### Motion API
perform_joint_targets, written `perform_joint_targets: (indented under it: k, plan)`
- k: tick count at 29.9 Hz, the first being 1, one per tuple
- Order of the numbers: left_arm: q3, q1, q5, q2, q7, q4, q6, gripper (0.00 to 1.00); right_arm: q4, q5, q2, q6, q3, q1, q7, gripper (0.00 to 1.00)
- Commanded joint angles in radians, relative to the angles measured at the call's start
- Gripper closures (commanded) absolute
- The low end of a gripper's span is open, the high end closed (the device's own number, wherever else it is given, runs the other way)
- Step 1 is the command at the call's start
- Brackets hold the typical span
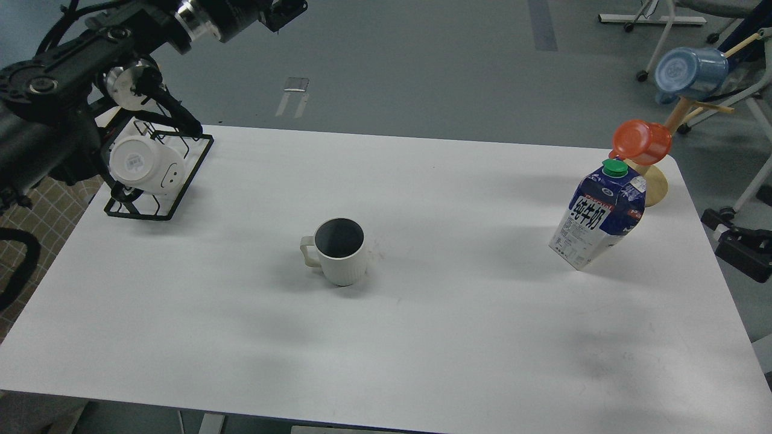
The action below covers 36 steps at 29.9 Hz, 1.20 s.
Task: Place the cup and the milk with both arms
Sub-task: 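Reach the right gripper to the milk carton and grasp it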
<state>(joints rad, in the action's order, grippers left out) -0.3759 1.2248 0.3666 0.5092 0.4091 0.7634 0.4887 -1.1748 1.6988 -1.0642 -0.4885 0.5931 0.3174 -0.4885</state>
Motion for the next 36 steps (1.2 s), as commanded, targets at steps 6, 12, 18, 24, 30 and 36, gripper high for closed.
perform_joint_targets:
  k: [6, 12, 18, 24, 30, 36]
  plan:
    - [0.002, -0.002, 0.002, 0.0, -0.003, 0.004, 0.0, 0.1, 0.027, 0.019, 0.124, 0.0, 0.002, 0.006, 0.0, 0.01]
    - [0.003, -0.004, 0.002, 0.002, -0.001, 0.005, 0.0, 0.1, 0.105, 0.1, 0.223, 0.0, 0.002, 0.049, 0.0, 0.04]
    - [0.003, -0.014, 0.002, 0.002, -0.003, 0.005, 0.0, 0.1, 0.145, 0.11, 0.302, 0.0, 0.001, 0.095, 0.0, 0.11]
    - [0.0, -0.015, 0.0, 0.003, -0.001, 0.004, 0.0, 0.1, 0.182, 0.157, 0.348, 0.0, -0.001, 0.112, 0.0, 0.45]
    - [0.0, -0.015, 0.002, 0.006, -0.003, 0.004, 0.0, 0.1, 0.198, 0.167, 0.354, 0.0, -0.01, 0.112, 0.0, 0.85]
    - [0.002, -0.015, 0.003, 0.005, -0.003, 0.005, 0.0, 0.1, 0.195, 0.165, 0.352, 0.0, -0.01, 0.114, 0.0, 1.0]
